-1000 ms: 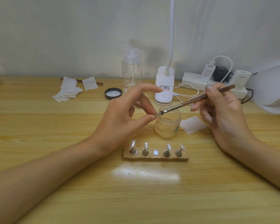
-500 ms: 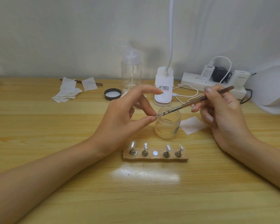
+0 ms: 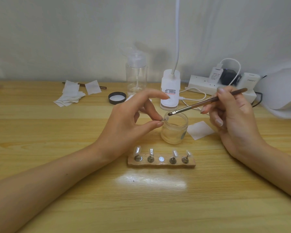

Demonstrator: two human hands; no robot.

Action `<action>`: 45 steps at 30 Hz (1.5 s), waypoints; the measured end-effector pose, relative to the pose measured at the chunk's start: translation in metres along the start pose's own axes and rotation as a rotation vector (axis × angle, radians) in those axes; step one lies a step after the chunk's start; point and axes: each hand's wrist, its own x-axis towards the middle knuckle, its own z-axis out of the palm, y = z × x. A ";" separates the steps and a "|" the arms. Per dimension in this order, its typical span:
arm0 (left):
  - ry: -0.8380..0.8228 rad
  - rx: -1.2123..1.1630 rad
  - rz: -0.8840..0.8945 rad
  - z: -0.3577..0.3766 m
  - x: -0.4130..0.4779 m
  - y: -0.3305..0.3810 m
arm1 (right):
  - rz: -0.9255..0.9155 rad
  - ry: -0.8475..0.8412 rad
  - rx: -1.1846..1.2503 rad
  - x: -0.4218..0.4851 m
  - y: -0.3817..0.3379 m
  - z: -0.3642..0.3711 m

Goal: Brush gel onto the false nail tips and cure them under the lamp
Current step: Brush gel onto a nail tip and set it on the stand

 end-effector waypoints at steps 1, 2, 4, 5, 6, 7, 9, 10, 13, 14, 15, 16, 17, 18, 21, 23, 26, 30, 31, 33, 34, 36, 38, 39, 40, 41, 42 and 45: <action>-0.001 -0.004 -0.003 0.000 0.000 0.000 | -0.008 -0.014 0.022 0.000 -0.001 0.000; -0.001 -0.008 -0.005 0.000 0.000 0.000 | -0.014 -0.033 0.031 0.000 -0.001 0.000; -0.002 -0.015 -0.006 0.000 0.000 0.000 | -0.025 -0.070 0.011 -0.001 0.000 0.001; -0.002 -0.015 -0.004 0.000 -0.001 0.000 | -0.028 -0.080 -0.008 -0.001 0.000 0.001; -0.002 -0.014 -0.003 0.000 -0.001 0.001 | -0.029 -0.081 -0.023 -0.001 0.000 0.001; -0.001 -0.013 -0.003 0.000 0.000 0.001 | -0.028 -0.076 -0.031 -0.001 0.000 0.001; 0.001 -0.009 -0.005 0.000 0.000 0.001 | -0.025 -0.059 -0.042 -0.001 0.000 0.001; 0.001 -0.007 -0.003 0.000 0.000 0.000 | -0.021 -0.048 -0.048 -0.001 0.000 0.001; 0.003 0.000 -0.001 0.000 0.000 0.000 | -0.009 -0.025 -0.072 0.000 0.001 0.000; 0.004 0.003 -0.002 0.000 0.000 0.000 | -0.007 -0.019 -0.082 0.000 0.001 0.000; 0.004 0.004 -0.001 0.000 0.000 -0.001 | -0.007 -0.014 -0.090 0.000 0.001 0.000; 0.004 0.002 0.000 0.001 0.000 -0.001 | -0.009 -0.010 -0.095 0.000 0.001 0.000; 0.005 -0.001 -0.001 0.001 0.000 -0.001 | -0.014 -0.004 -0.096 0.000 0.001 0.000; 0.005 -0.004 -0.003 0.001 0.000 -0.001 | -0.024 0.007 -0.091 0.000 0.000 -0.001; 0.002 -0.018 -0.013 0.000 -0.001 -0.002 | -0.073 0.042 -0.066 0.001 -0.003 -0.004; 0.003 -0.021 -0.020 0.001 -0.001 -0.002 | -0.103 0.050 -0.077 0.004 -0.007 -0.006; 0.006 -0.026 -0.027 0.001 0.000 -0.003 | -0.131 0.079 -0.094 0.010 -0.014 -0.011; 0.004 -0.020 -0.025 0.001 -0.001 -0.003 | -0.121 0.141 -0.085 0.014 -0.019 -0.018; 0.007 -0.020 -0.026 0.001 -0.001 -0.003 | -0.115 0.142 -0.061 0.014 -0.019 -0.020; 0.013 -0.020 -0.027 0.001 -0.001 -0.003 | -0.139 0.087 -0.048 0.014 -0.021 -0.020; 0.013 -0.020 -0.027 0.001 -0.001 -0.003 | -0.167 0.040 -0.065 0.013 -0.022 -0.019; 0.011 -0.022 -0.028 0.001 -0.001 -0.002 | -0.253 -0.052 -0.119 0.011 -0.025 -0.016; 0.008 -0.027 -0.032 0.001 -0.001 -0.002 | -0.346 -0.116 -0.168 0.008 -0.025 -0.014; 0.006 -0.029 -0.033 0.001 -0.001 -0.002 | -0.374 -0.140 -0.183 0.006 -0.024 -0.013; 0.004 -0.031 -0.033 0.001 -0.001 -0.002 | -0.385 -0.157 -0.192 0.005 -0.023 -0.013; 0.002 -0.032 -0.033 0.001 -0.001 -0.002 | -0.387 -0.168 -0.198 0.004 -0.021 -0.013; 0.000 -0.032 -0.033 0.001 -0.001 -0.002 | -0.385 -0.171 -0.200 0.004 -0.021 -0.014; -0.002 -0.029 -0.027 0.001 0.000 -0.003 | -0.382 -0.137 -0.206 0.007 -0.021 -0.017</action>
